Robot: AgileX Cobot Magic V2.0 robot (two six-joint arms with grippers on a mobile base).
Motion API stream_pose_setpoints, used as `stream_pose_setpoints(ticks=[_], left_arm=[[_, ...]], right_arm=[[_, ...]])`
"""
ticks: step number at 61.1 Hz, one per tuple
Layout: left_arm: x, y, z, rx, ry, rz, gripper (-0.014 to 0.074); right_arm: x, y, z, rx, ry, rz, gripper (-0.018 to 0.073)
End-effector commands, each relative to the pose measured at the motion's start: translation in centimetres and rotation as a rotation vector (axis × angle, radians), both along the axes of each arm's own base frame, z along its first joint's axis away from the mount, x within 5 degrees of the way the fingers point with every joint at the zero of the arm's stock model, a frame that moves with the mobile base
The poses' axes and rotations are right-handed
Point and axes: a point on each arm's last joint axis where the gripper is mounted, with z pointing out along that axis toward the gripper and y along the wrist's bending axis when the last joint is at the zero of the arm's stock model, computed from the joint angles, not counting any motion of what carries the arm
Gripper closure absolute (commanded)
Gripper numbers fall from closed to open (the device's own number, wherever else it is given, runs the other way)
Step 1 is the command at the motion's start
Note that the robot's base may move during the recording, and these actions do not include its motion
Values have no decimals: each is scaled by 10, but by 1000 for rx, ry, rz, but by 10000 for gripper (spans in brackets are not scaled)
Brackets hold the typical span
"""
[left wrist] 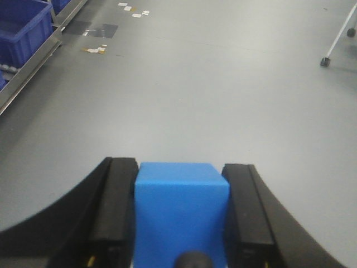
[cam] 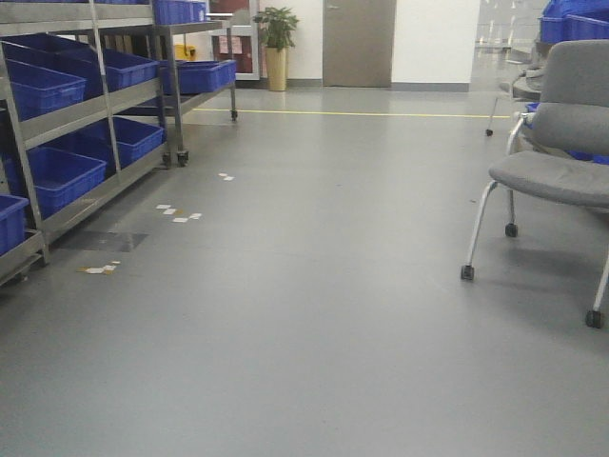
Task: Sort and place red and blue blocks on shelf
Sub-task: 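Drive the base forward along the shelves holding both cubes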
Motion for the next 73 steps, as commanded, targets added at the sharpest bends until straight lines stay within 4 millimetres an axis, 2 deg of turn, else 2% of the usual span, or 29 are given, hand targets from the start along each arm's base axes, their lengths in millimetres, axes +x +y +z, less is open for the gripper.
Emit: stream_pose_setpoints(ticks=[1, 73], left_arm=[[3, -1, 16, -15, -102, -12, 473], [3, -1, 16, -15, -102, -12, 473]], right_arm=[[3, -1, 18, -9, -121, -4, 503], [3, -1, 18, -9, -120, -4, 503]])
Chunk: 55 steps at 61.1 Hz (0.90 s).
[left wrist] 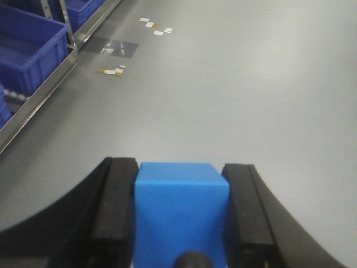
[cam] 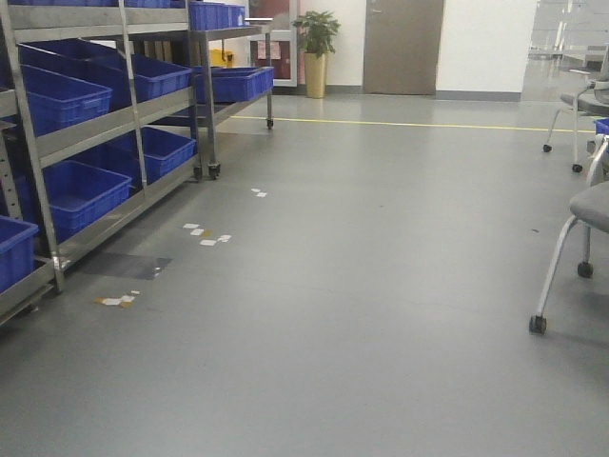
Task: Sort and place red and blue blocks on shelf
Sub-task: 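Drive the base forward along the shelves holding both cubes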
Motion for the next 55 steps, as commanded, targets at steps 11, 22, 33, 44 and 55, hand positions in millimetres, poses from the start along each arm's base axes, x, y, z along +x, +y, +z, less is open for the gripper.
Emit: stream_pose_setpoints(ticks=[11, 22, 33, 44, 55], left_arm=[[3, -2, 15, -15, -100, -12, 473], [3, -2, 15, -15, -100, -12, 473], [3, -2, 15, -15, -100, -12, 473], [3, -2, 15, -15, -100, -12, 473], [3, -2, 15, -15, -100, -12, 473]], right_arm=[[3, -1, 18, -9, -120, -4, 503], [3, -1, 18, -9, -120, -4, 503], [3, -1, 18, -9, -120, -4, 503], [3, -1, 18, -9, -120, -4, 503], [3, -1, 18, -9, -120, -4, 503]])
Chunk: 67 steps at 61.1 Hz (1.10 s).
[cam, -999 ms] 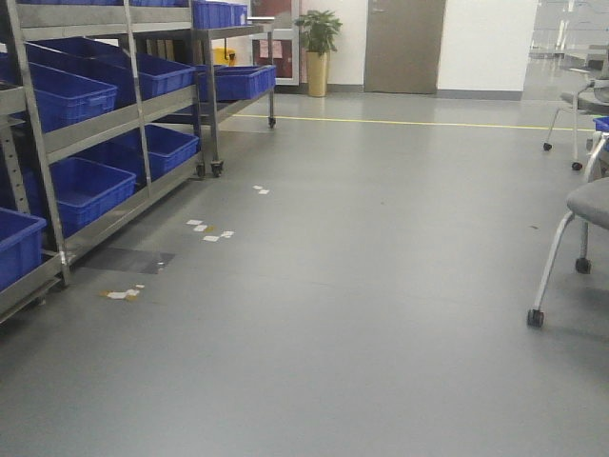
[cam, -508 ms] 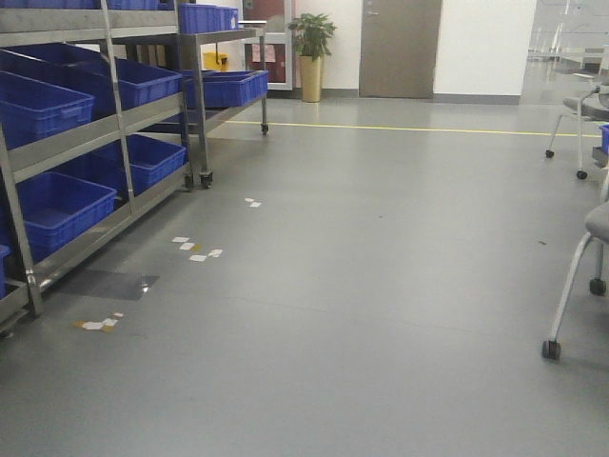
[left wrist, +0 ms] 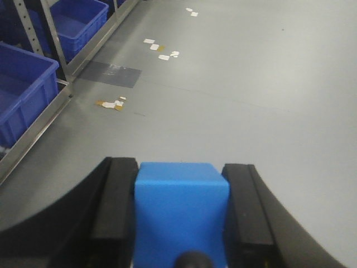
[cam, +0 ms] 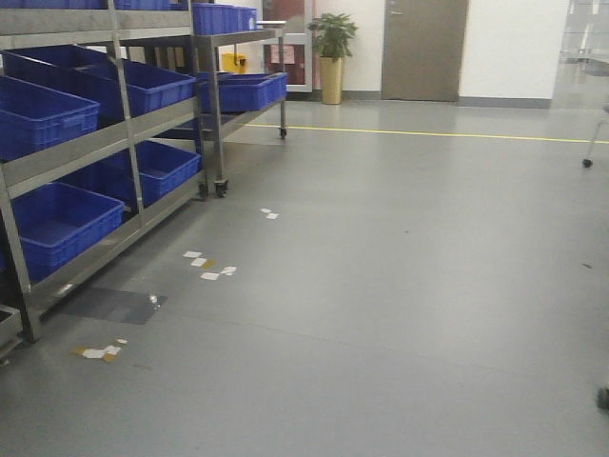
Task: Sort and place red and blue blocks on shelf
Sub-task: 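Drive the base forward along the shelves holding both cubes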
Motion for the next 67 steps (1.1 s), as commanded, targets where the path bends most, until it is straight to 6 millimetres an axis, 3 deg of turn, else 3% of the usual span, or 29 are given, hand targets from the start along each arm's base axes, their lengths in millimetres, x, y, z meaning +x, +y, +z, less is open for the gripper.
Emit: stream_pose_setpoints(ticks=[1, 67], left_arm=[[3, -2, 15, -15, -100, -12, 473], [3, -2, 15, -15, -100, -12, 473]], right_arm=[[3, -1, 18, -9, -120, -4, 503], [3, -1, 18, -9, -120, -4, 503]])
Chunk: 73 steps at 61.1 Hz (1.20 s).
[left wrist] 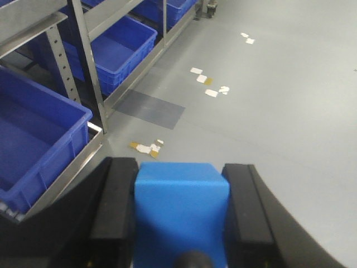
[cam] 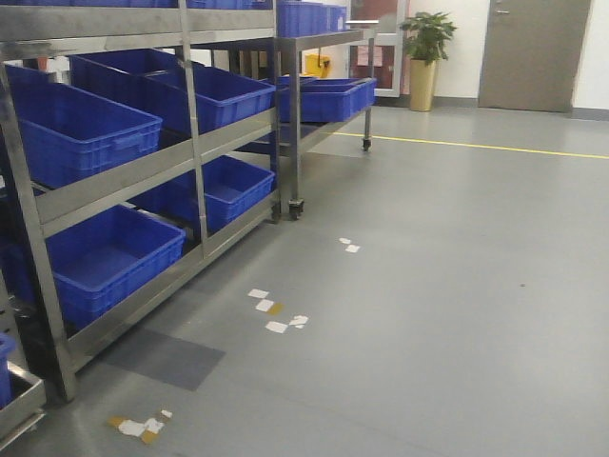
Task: Sort and place red and blue blocks on shelf
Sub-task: 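Drive the base forward along the shelves holding both cubes, then turn the base toward the shelf rack of blue bins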
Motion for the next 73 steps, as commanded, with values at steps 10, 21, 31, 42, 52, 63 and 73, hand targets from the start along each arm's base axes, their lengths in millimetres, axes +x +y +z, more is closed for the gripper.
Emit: stream_pose_setpoints(ticks=[10, 21, 31, 42, 52, 63, 73], left_arm=[[3, -2, 15, -15, -100, -12, 473], [3, -2, 15, -15, -100, -12, 473], [3, -2, 15, -15, -100, -12, 473], [3, -2, 15, -15, -100, -12, 473], [3, -2, 15, -15, -100, -12, 473], [3, -2, 15, -15, -100, -12, 473], [3, -2, 15, -15, -100, -12, 473]], right_arm=[[3, -1, 18, -9, -120, -4, 503], [3, -1, 18, -9, -120, -4, 503], [3, -1, 18, -9, -120, -4, 503], [3, -1, 18, -9, -120, -4, 503], [3, -1, 18, -9, -120, -4, 503], [3, -1, 18, -9, -120, -4, 503], [3, -1, 18, -9, -120, -4, 503]])
